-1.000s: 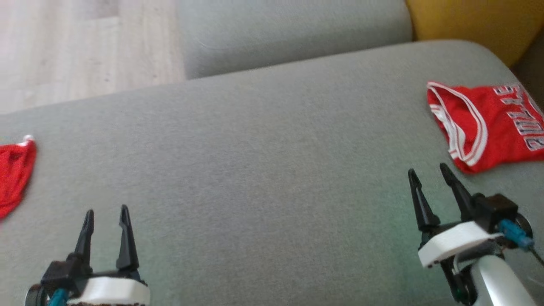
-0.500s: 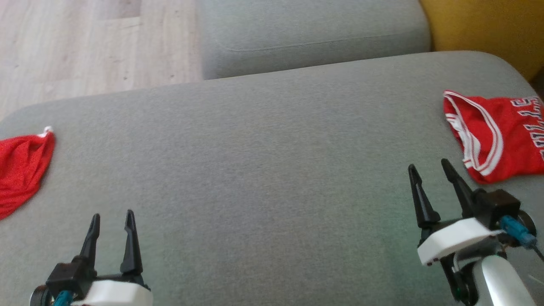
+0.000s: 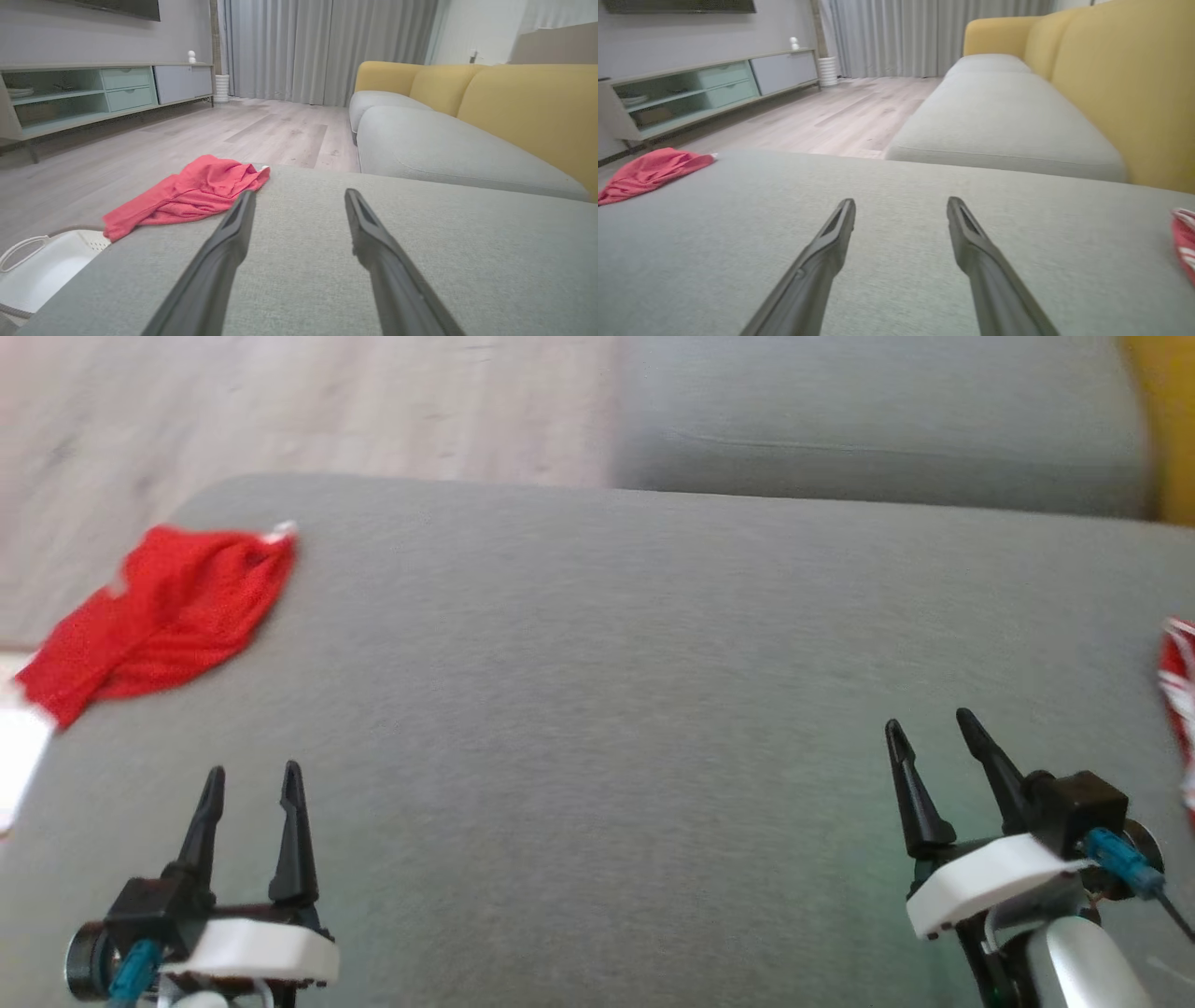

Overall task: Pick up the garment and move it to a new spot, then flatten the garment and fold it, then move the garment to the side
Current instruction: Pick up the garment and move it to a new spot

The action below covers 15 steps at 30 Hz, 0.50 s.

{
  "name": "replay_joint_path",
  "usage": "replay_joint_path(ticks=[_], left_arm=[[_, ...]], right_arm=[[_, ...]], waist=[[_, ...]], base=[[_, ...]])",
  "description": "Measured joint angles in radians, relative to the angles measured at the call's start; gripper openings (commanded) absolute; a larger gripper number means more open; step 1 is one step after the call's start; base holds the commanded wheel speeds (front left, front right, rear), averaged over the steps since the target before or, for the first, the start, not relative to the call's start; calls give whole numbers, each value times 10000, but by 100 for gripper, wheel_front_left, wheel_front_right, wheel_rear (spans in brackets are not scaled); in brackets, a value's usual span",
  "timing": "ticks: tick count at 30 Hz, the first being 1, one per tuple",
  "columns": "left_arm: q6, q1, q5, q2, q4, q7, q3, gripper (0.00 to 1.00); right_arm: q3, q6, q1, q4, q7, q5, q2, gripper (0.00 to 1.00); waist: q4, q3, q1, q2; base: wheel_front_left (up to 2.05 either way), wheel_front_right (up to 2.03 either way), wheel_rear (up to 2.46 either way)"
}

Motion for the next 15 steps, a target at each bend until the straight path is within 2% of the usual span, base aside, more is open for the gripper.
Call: replay_joint_path(ticks=[2,3,7,8,15], left_arm=[[8,-2,0,38,-69,52,6,100],[25,3,-2,81,-130,61,17,100],[81,45,-4,140,-219,140,61,100],[-8,75,-6,180,-280,150,-6,100],[257,234,-2,140,-779,602,-192,100]], right_arm=[[10,0,-8,12,0,0,35,100],[6,0,-9,23,-2,0,67,100],[54,0,-15,88,-4,0,88,100],[65,0,-17,115,-4,0,90,100],[265,0,-43,201,-4,0,127,100]], waist=[[440,18,0,0],[874,35,0,0],[1687,74,0,0],[1867,84,0,0],[2716,167,0,0]], base=[[0,0,0],[0,0,0],[0,0,0],[0,0,0],[0,0,0]])
